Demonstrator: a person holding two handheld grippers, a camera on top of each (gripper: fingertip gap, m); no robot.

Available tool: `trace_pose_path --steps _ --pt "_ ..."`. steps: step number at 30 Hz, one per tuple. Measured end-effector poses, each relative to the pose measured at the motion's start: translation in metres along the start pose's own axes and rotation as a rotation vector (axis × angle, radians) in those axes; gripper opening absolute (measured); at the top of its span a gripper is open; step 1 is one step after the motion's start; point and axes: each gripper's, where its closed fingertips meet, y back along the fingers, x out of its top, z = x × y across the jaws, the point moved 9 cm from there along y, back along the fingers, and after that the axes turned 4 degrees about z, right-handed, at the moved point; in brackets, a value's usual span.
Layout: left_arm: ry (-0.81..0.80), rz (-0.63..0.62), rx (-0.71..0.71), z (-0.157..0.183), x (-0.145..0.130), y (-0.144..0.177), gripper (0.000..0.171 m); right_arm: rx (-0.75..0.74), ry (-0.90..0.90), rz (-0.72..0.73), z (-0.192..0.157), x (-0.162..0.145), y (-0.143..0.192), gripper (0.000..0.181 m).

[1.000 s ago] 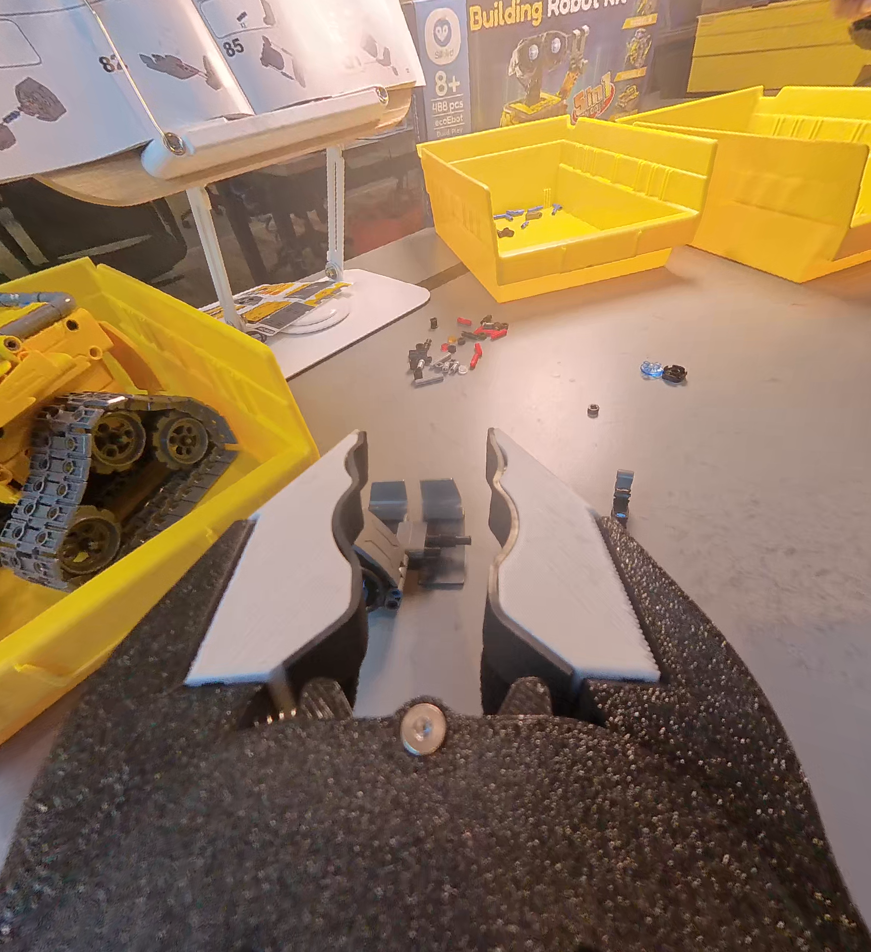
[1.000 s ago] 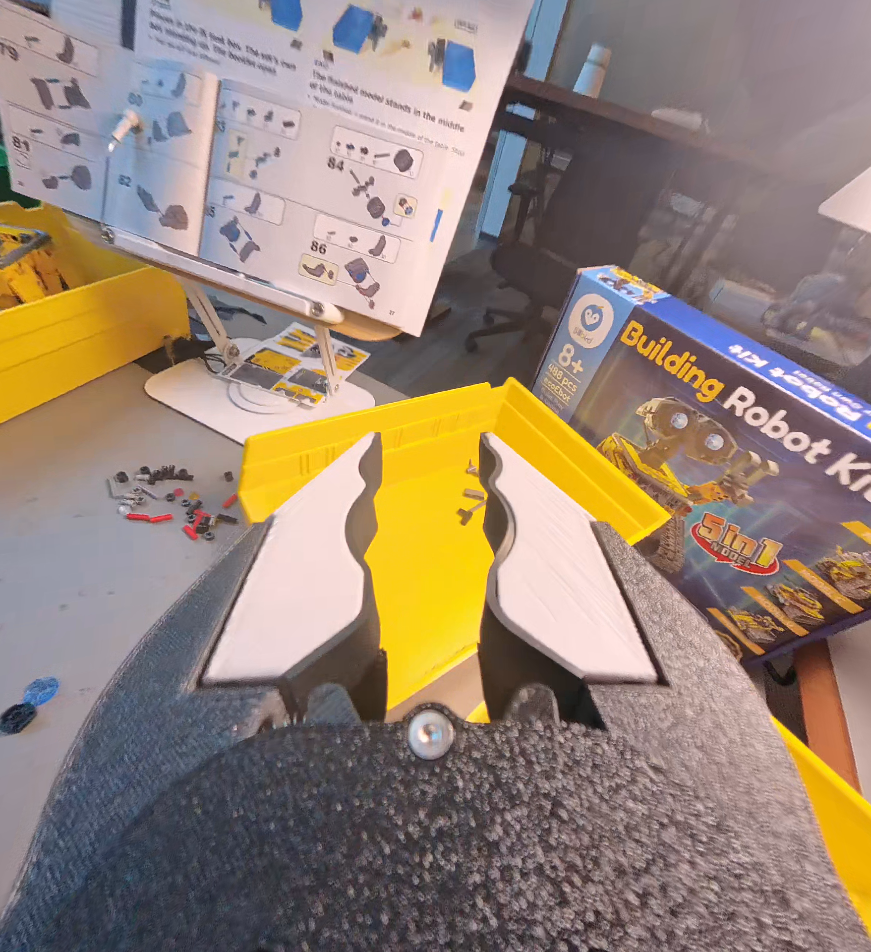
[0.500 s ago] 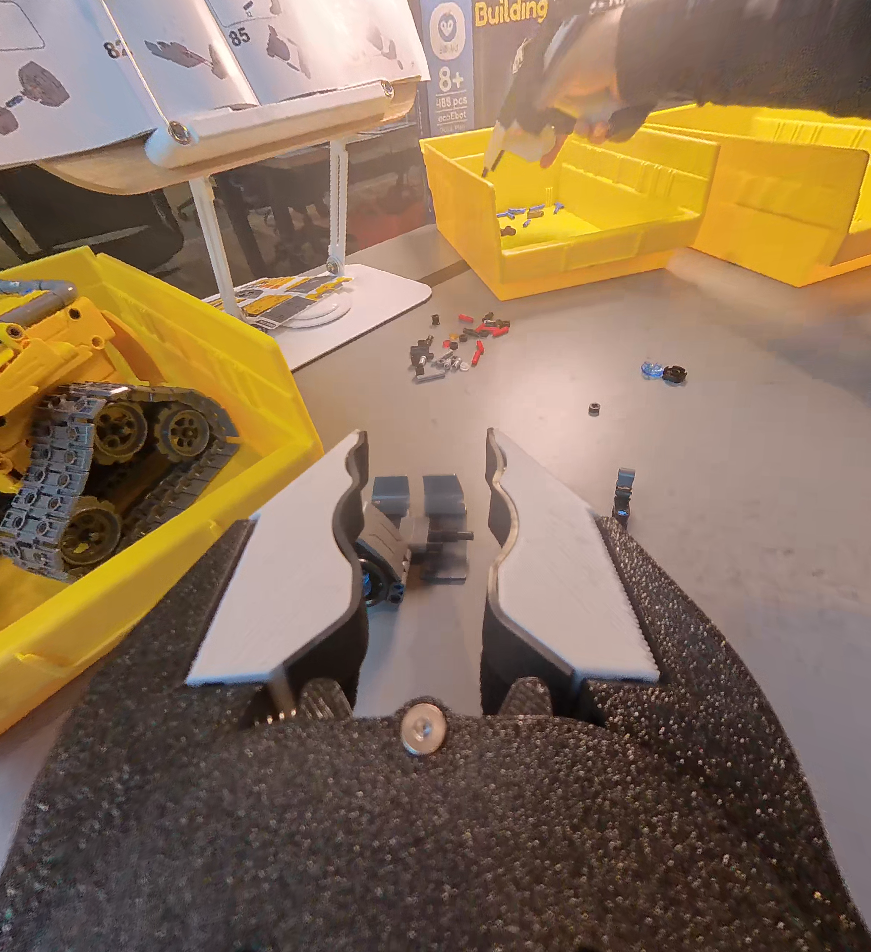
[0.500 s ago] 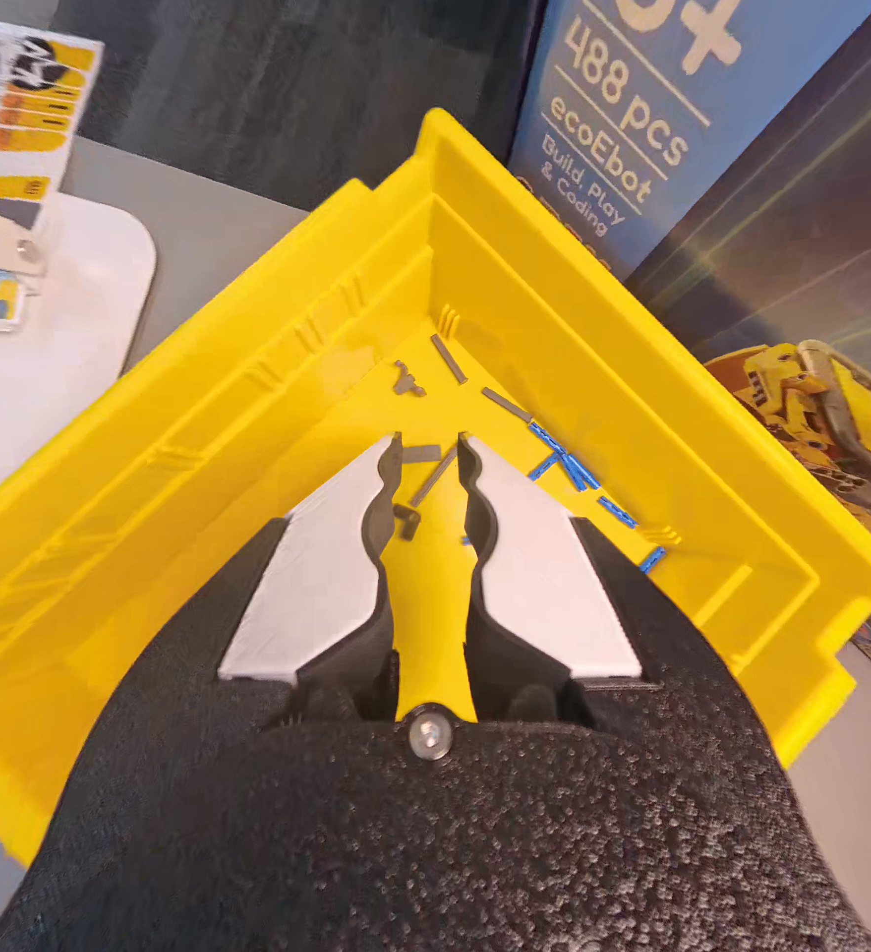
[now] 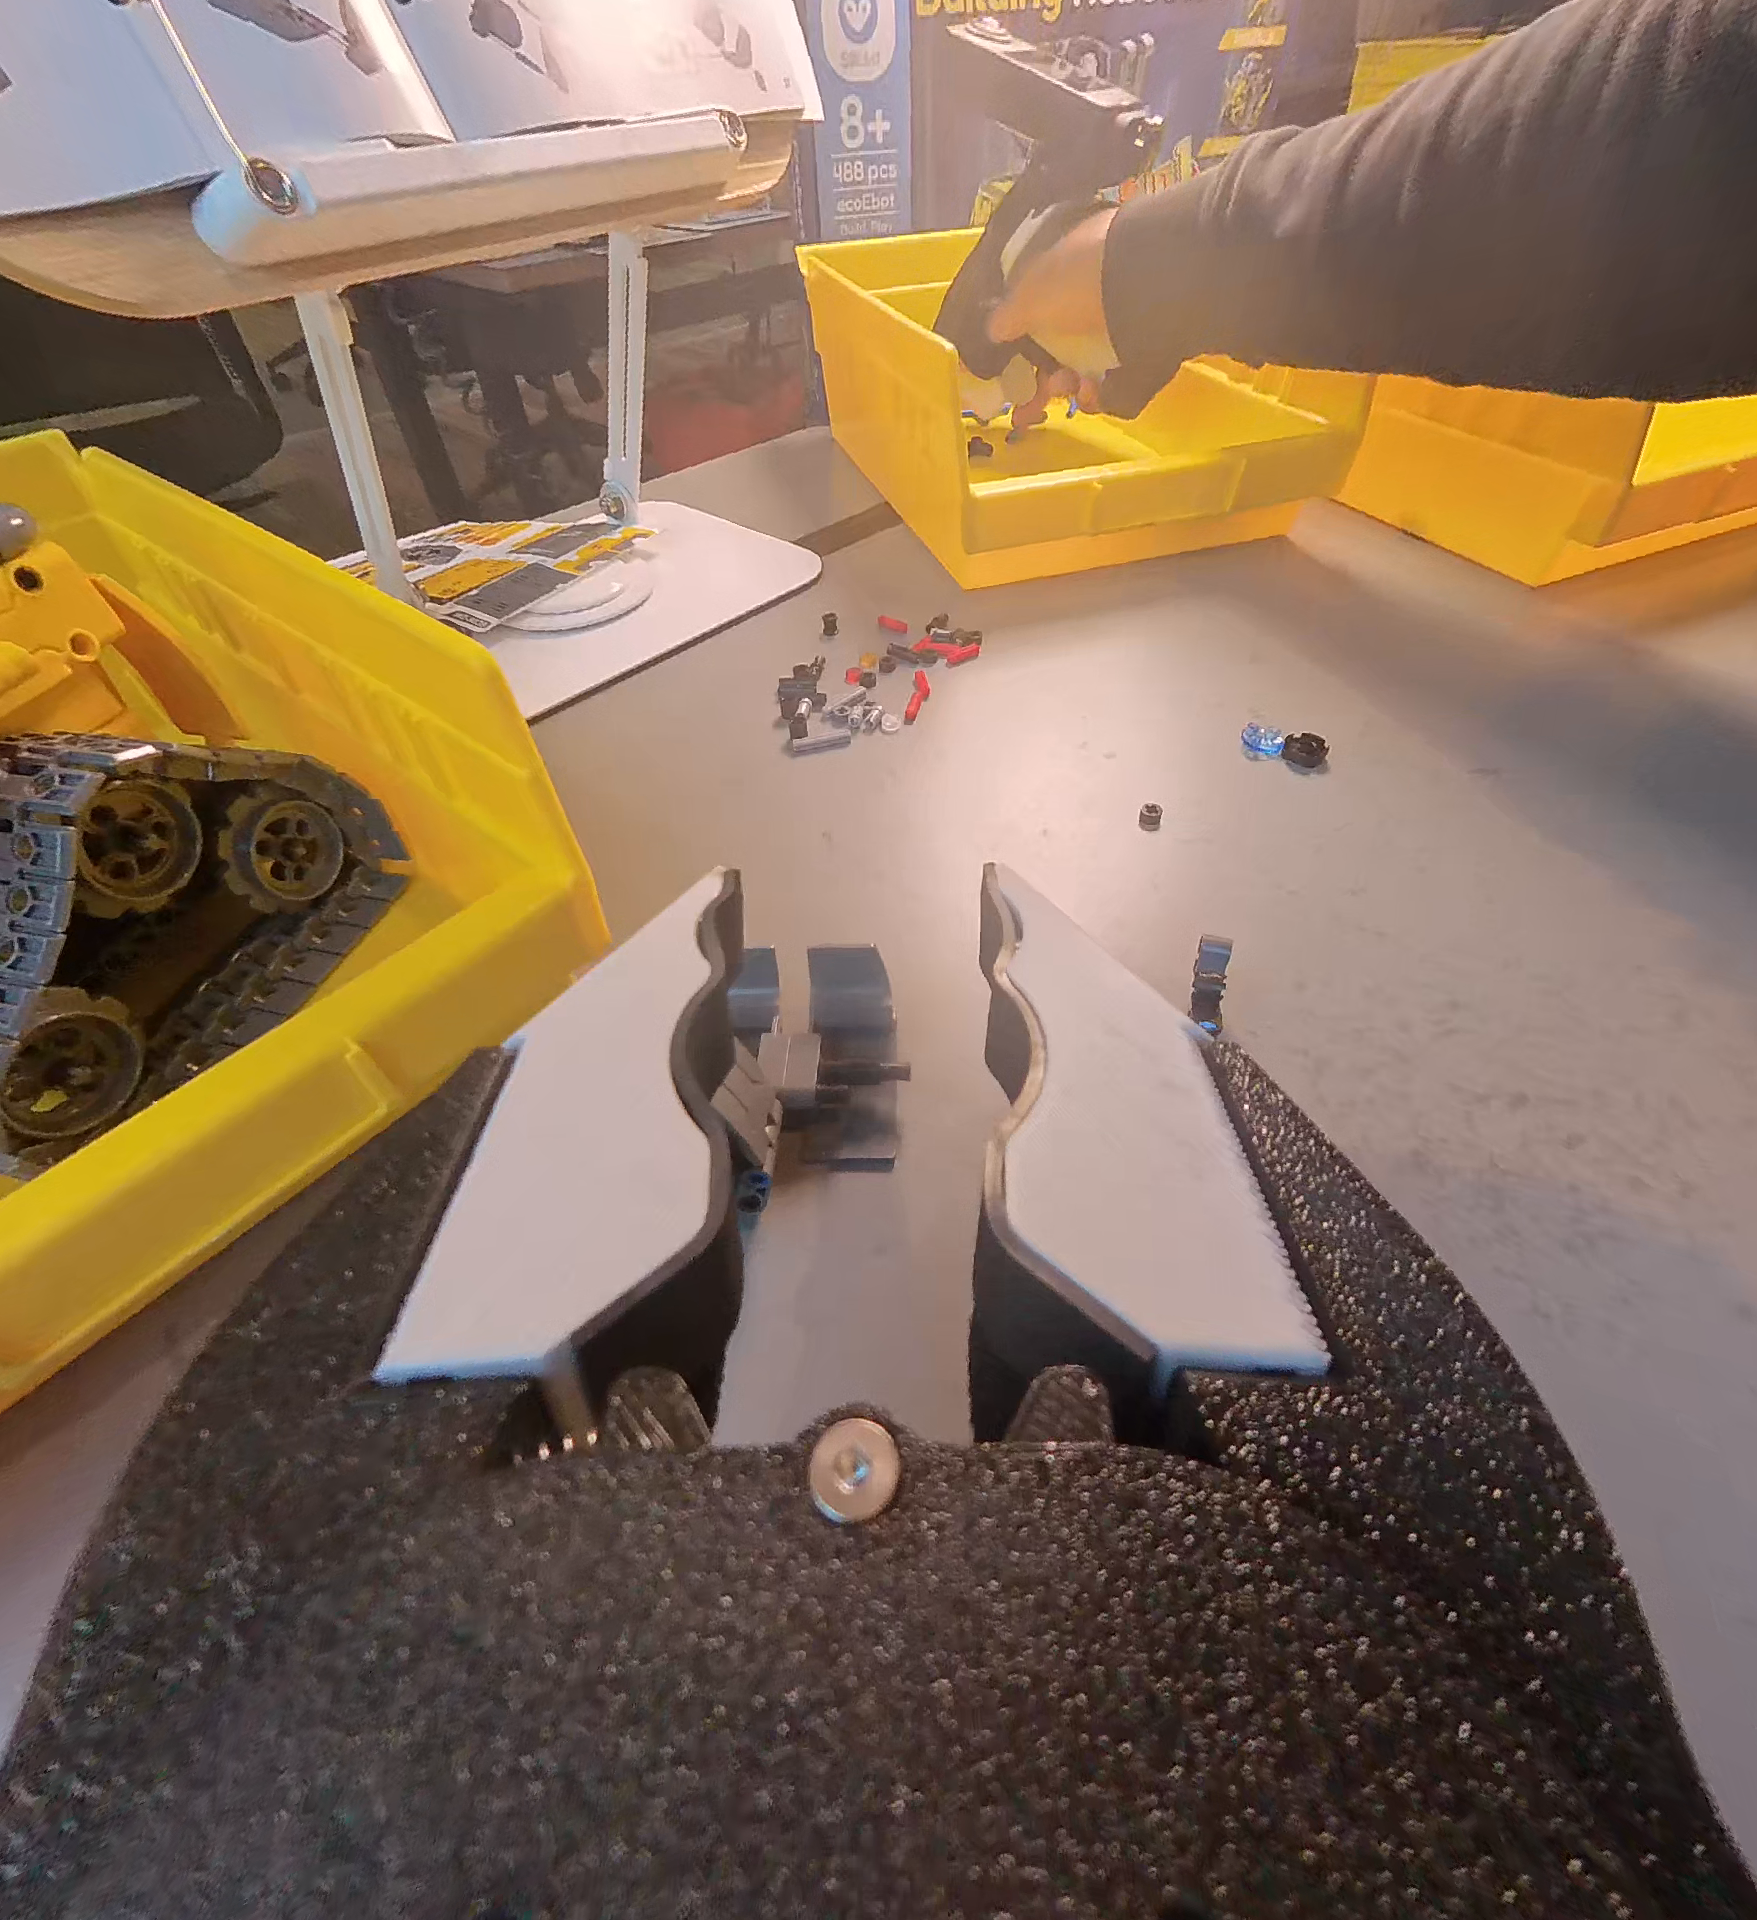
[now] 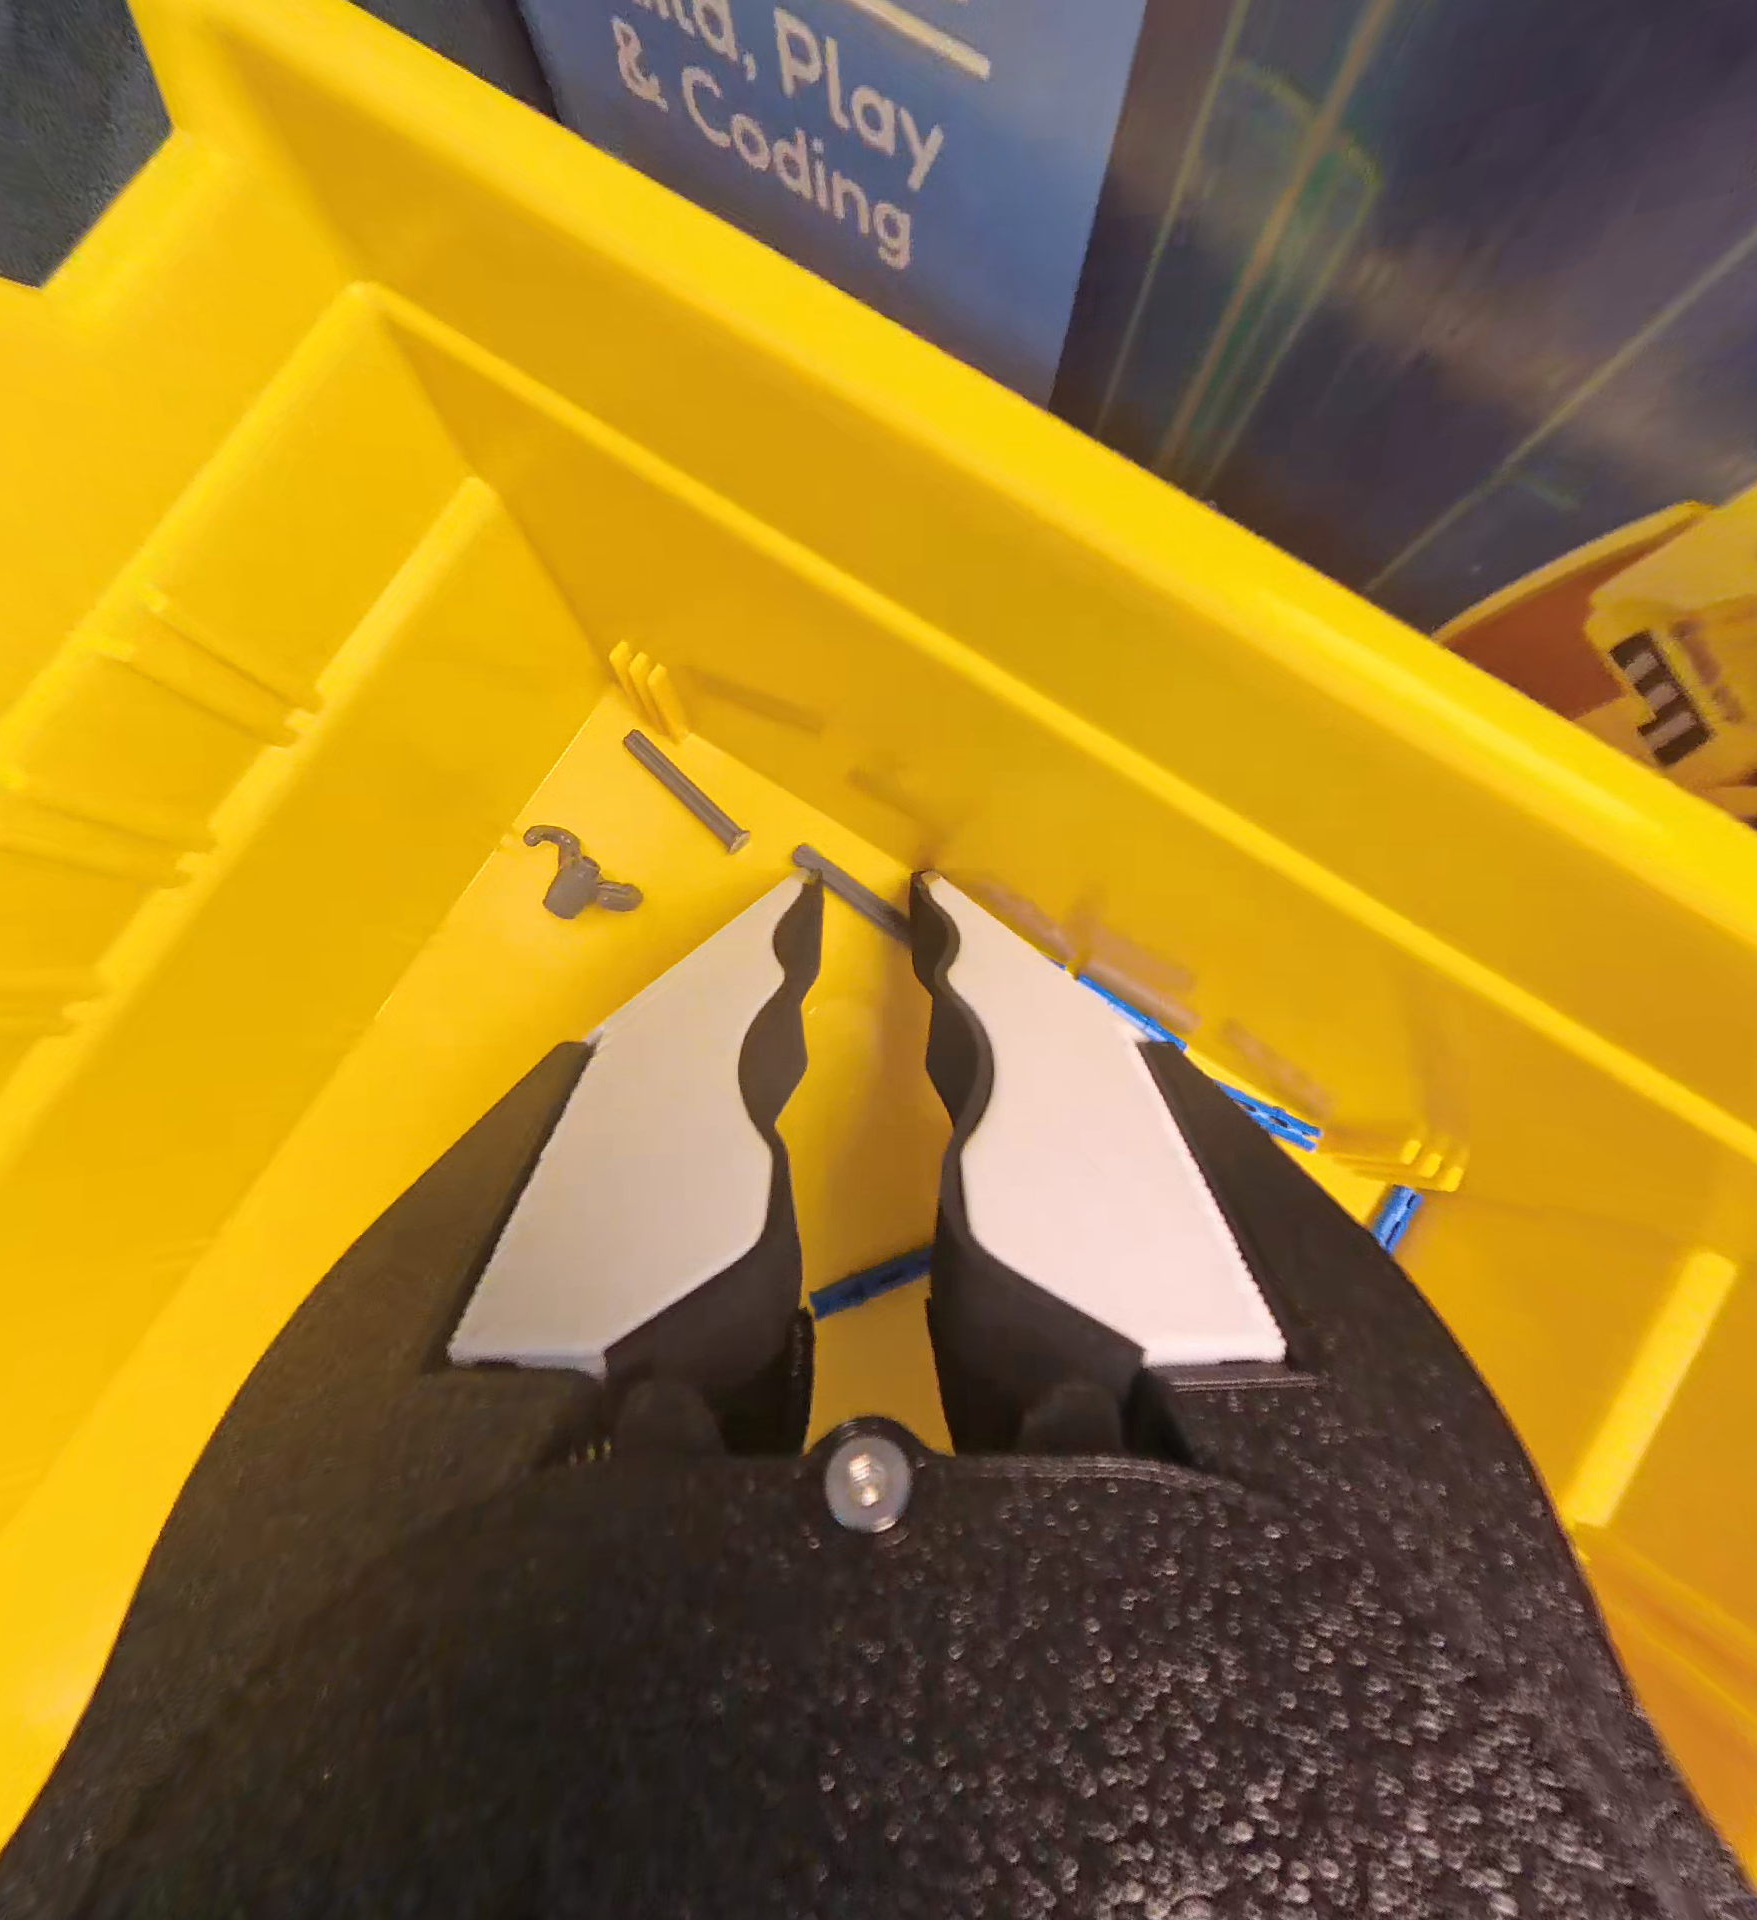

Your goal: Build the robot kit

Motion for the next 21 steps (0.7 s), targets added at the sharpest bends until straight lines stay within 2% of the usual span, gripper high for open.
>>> trace_pose_path --steps 4,9,16,19,21 --pt "0.01 -0.004 -0.003 -0.001 0.0 0.0 0.045 0.03 -0.003 -0.046 0.002 0.002 -0.002 0.012" --pt "0.016 -0.009 -0.011 -0.001 -0.001 -0.001 0.045 0.136 0.04 -0.154 0.003 0.003 0.004 0.006" --pt "0.015 -0.015 -0.015 0.0 -0.002 -0.002 0.044 0.135 0.15 -0.142 0.0 -0.001 0.008 0.003" --pt "0.019 -0.013 -0.009 -0.002 -0.002 -0.001 0.045 0.152 0.202 -0.115 -0.007 0.006 0.024 0.003" --pt "0.025 -0.005 -0.006 -0.003 -0.001 0.001 0.045 0.192 0.267 -0.095 -0.016 0.013 0.048 0.003"
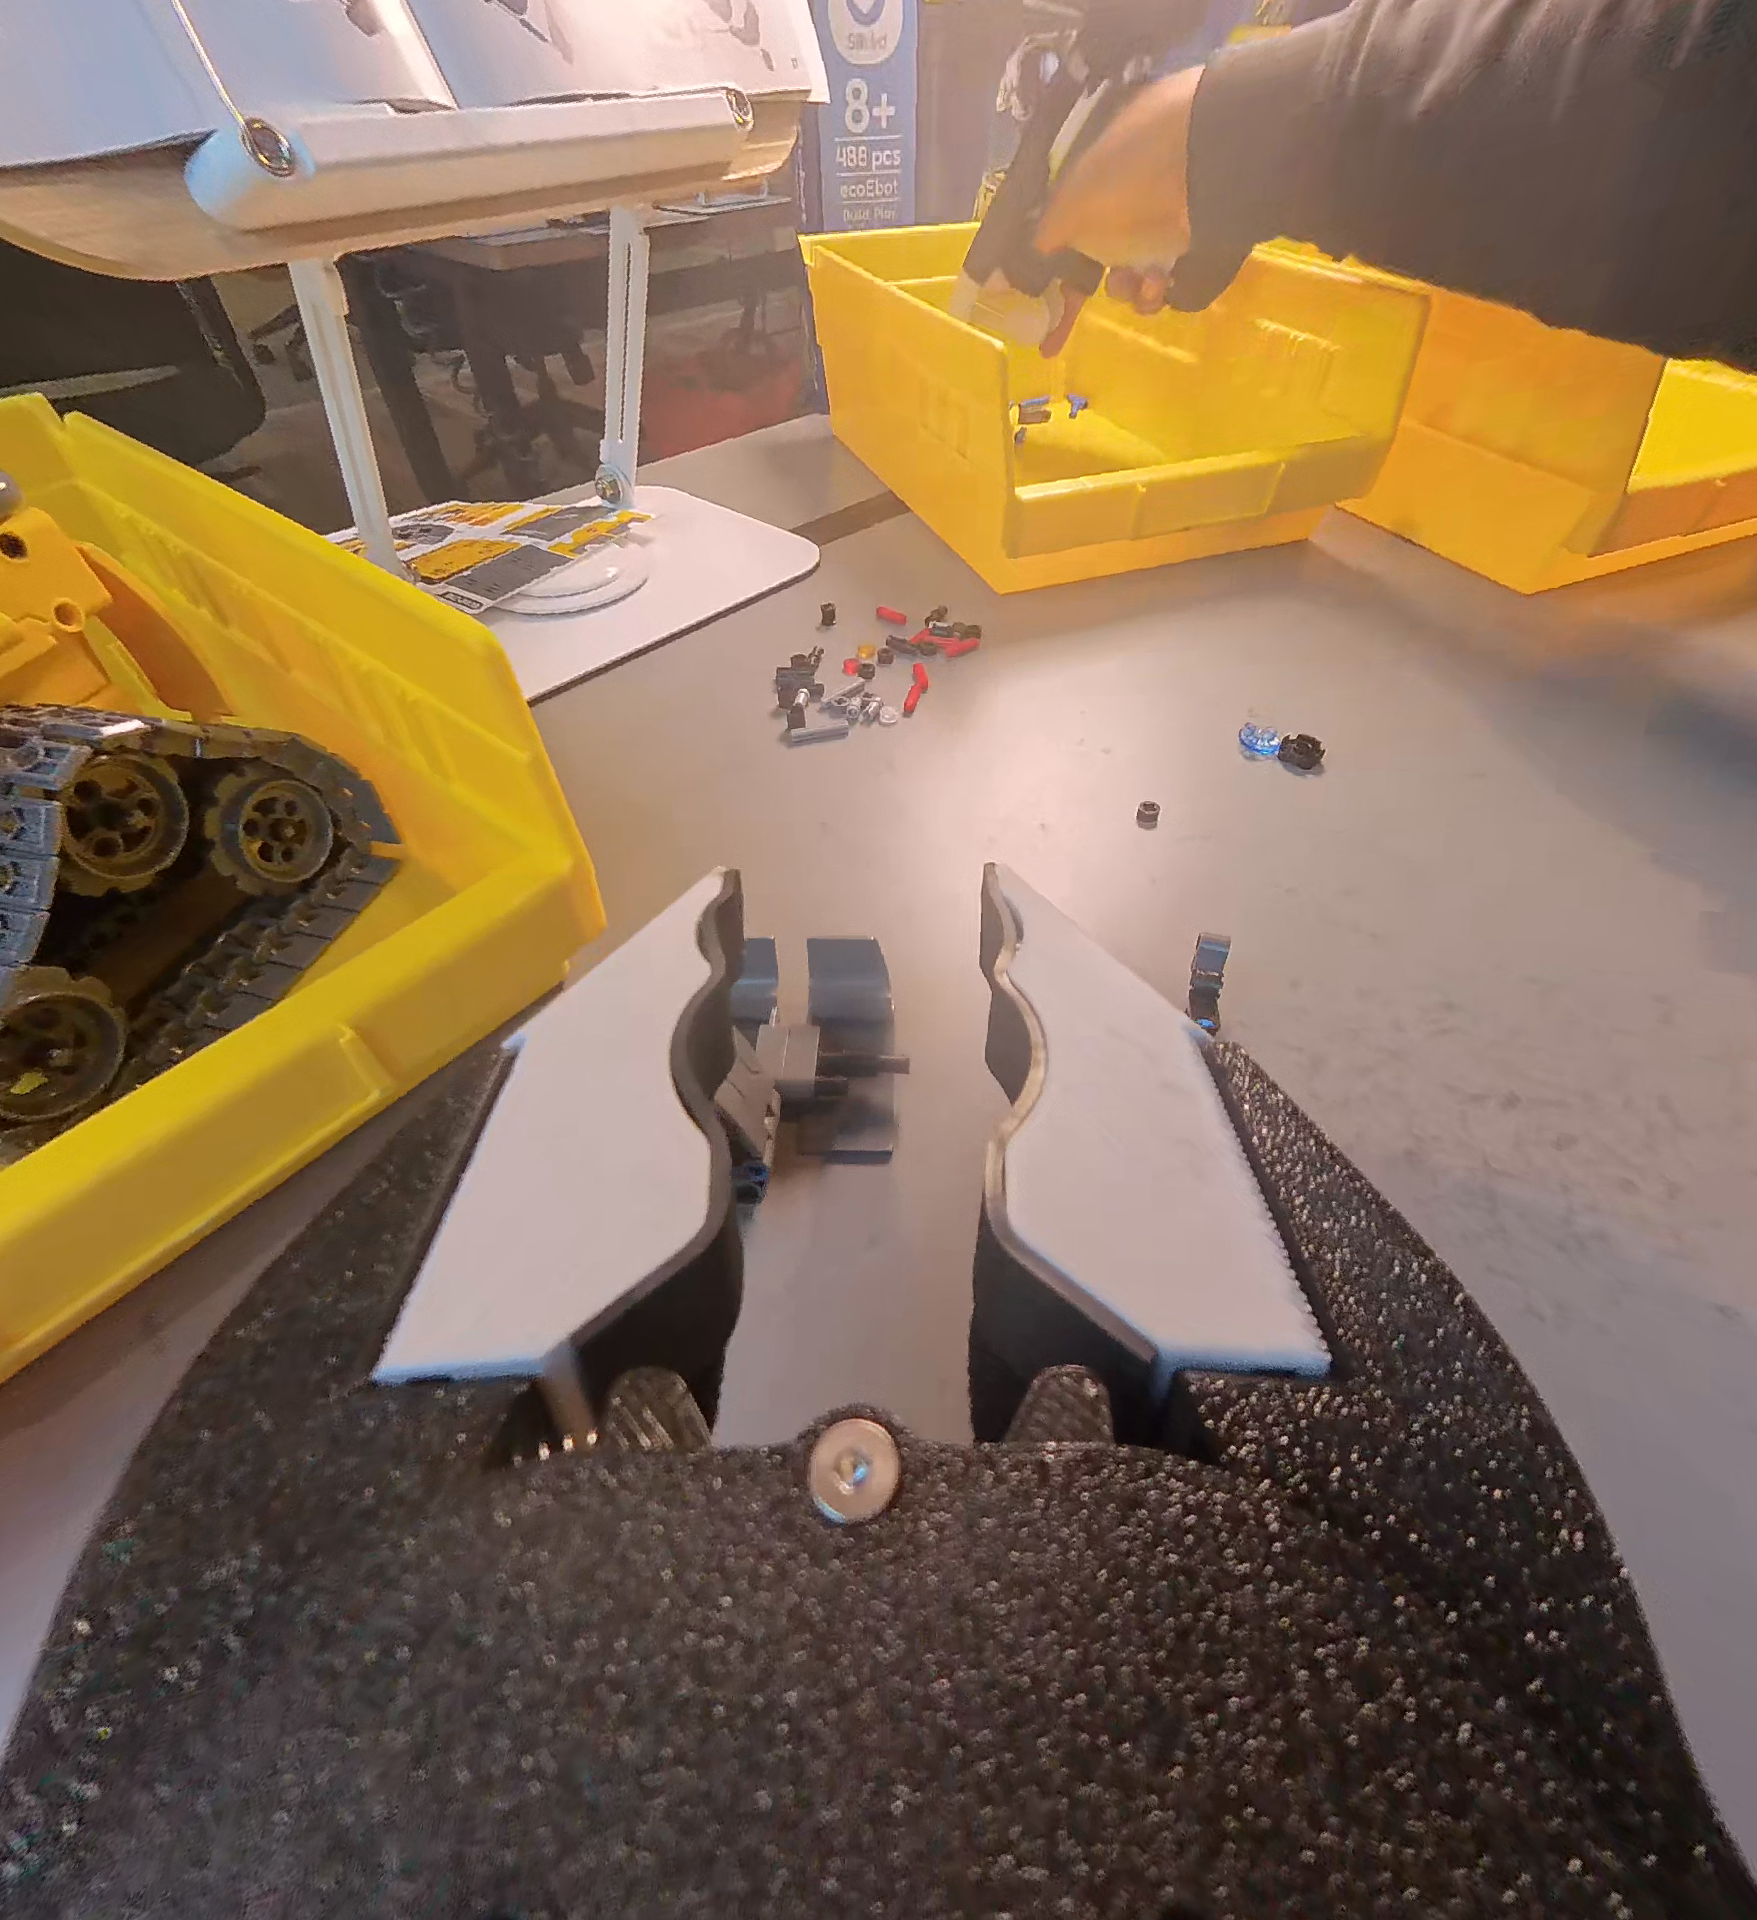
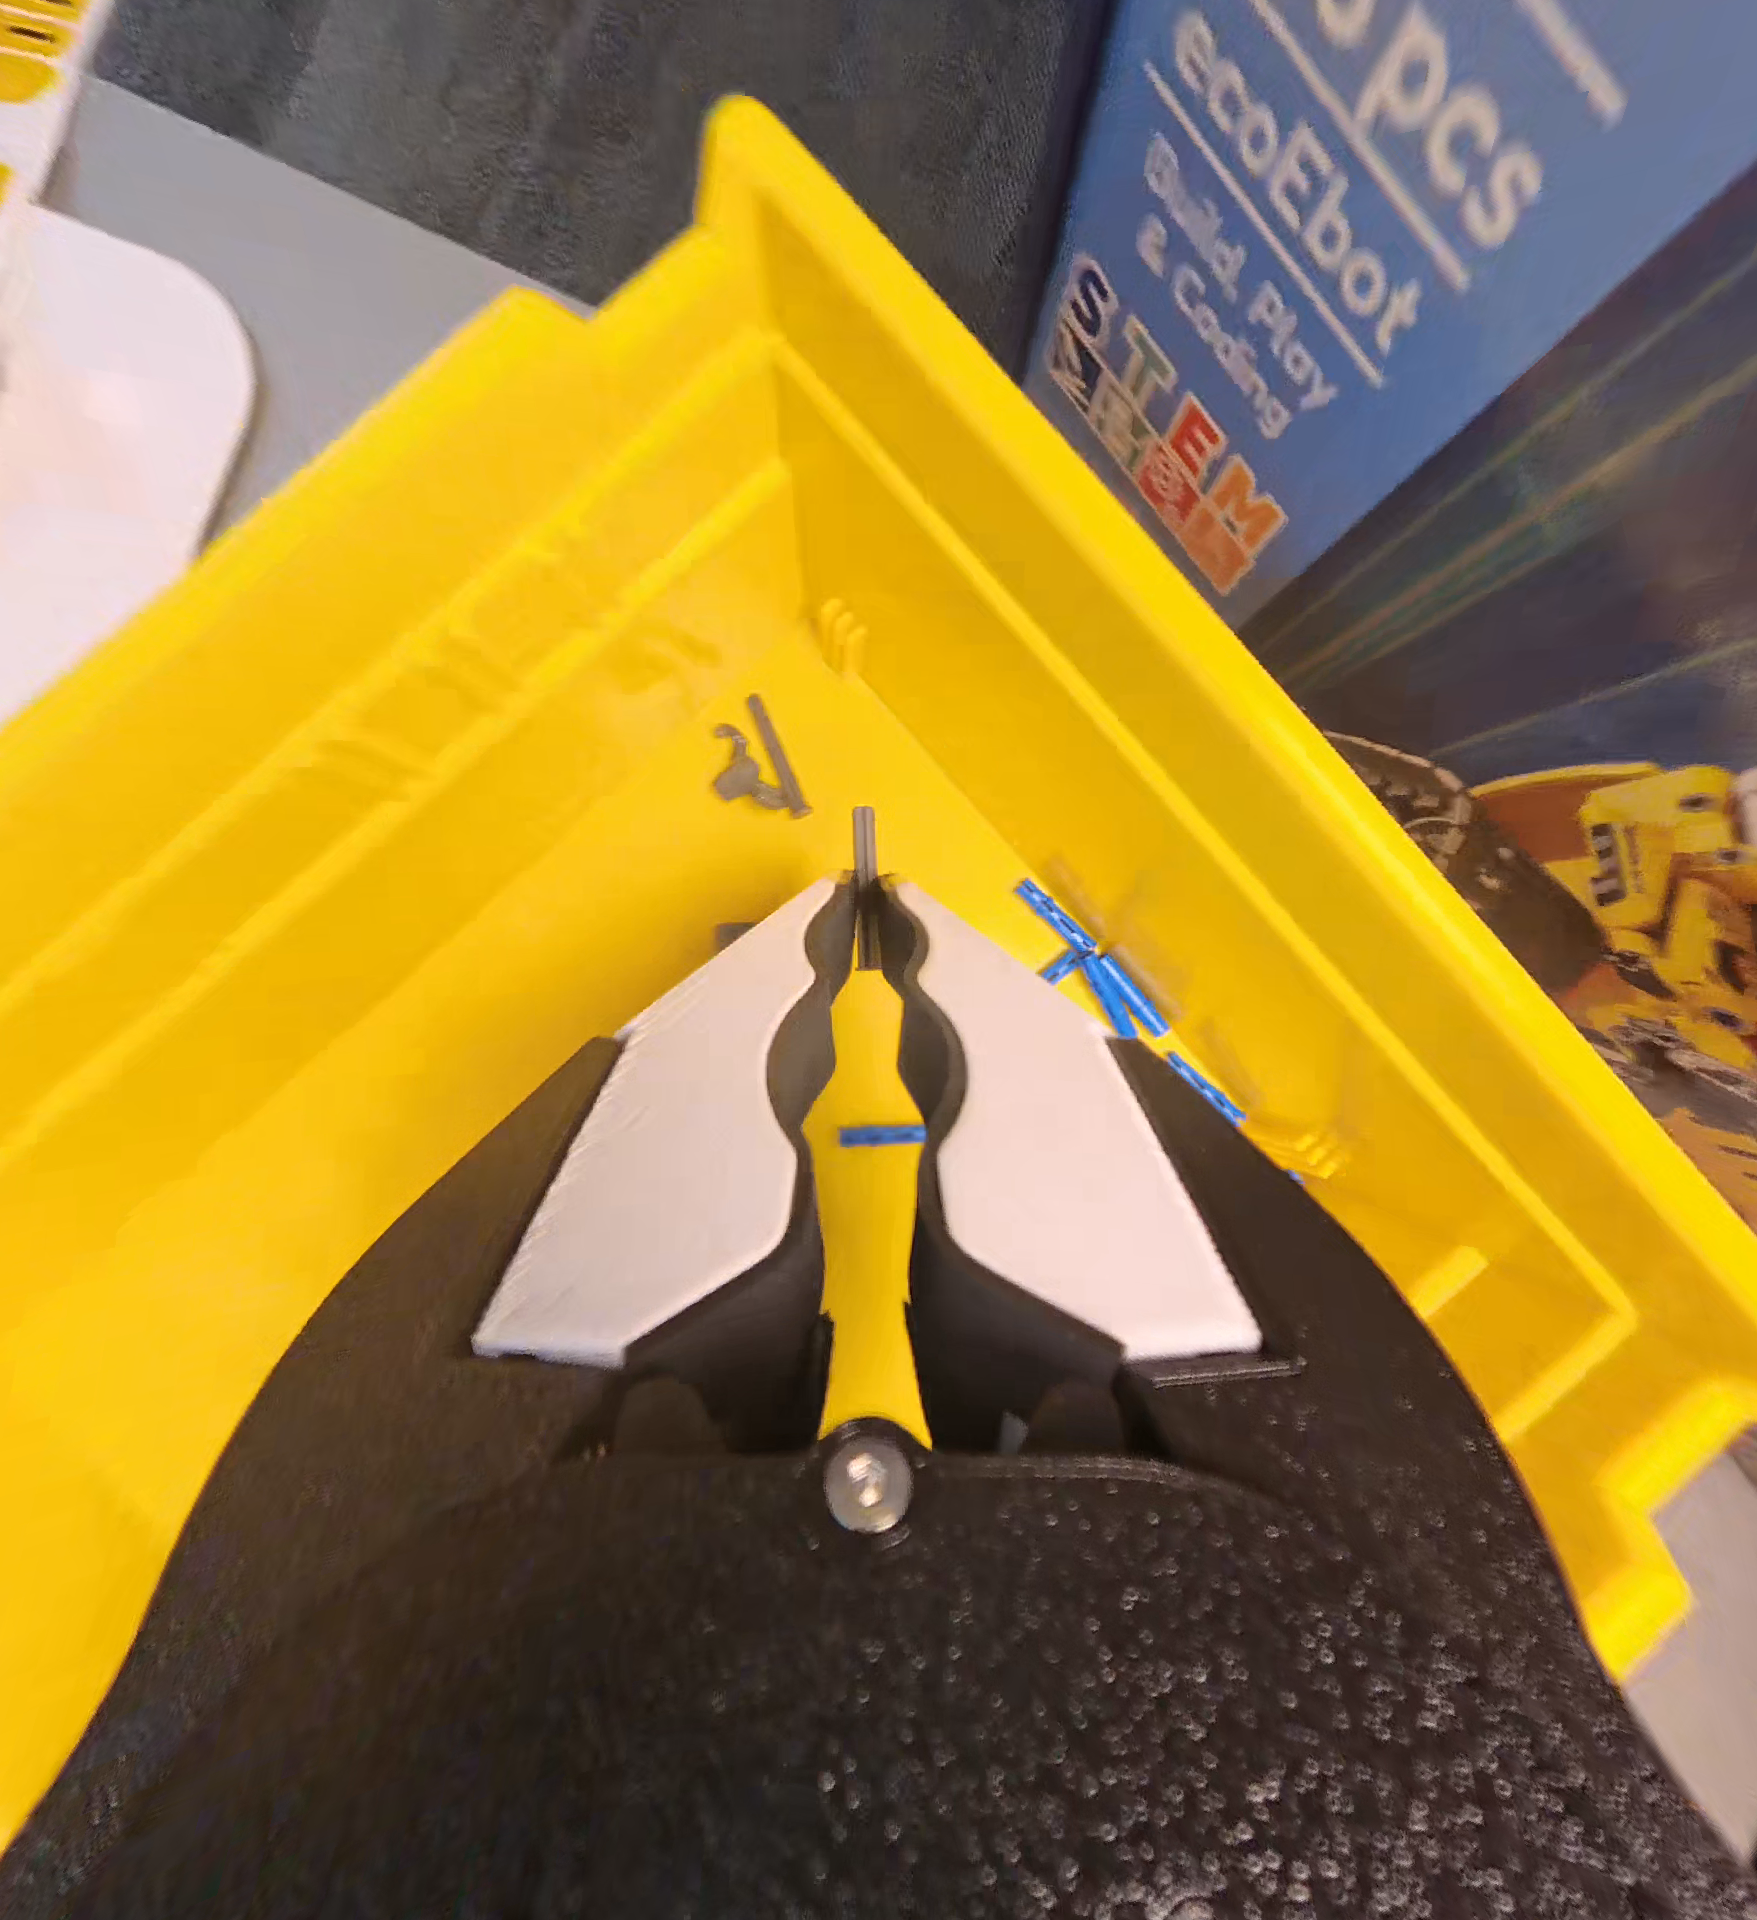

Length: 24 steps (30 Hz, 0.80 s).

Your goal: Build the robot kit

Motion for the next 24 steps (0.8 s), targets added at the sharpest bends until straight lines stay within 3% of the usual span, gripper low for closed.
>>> trace_pose_path --steps 5,9,12,16,20,24 --pt "-0.004 0.009 -0.003 0.001 0.002 0.001 0.045 0.139 0.211 0.182 -0.069 0.005 0.1 0.003" --pt "-0.015 0.007 -0.009 0.004 0.003 -0.001 0.045 0.284 0.393 0.249 -0.153 -0.044 0.155 0.003" --pt "-0.023 -0.003 -0.01 0.005 0.001 -0.002 0.045 0.369 0.428 0.2 -0.202 -0.102 0.153 0.003" --pt "-0.03 -0.007 -0.003 0.006 0.0 -0.002 0.045 0.35 0.375 0.124 -0.226 -0.163 0.119 0.004" --pt "-0.038 0.005 0.003 0.006 0.003 -0.001 0.045 0.312 0.332 0.1 -0.228 -0.19 0.1 0.004" --pt "-0.037 0.006 0.001 0.007 0.003 -0.001 0.045 0.295 0.342 0.106 -0.23 -0.195 0.098 0.004"
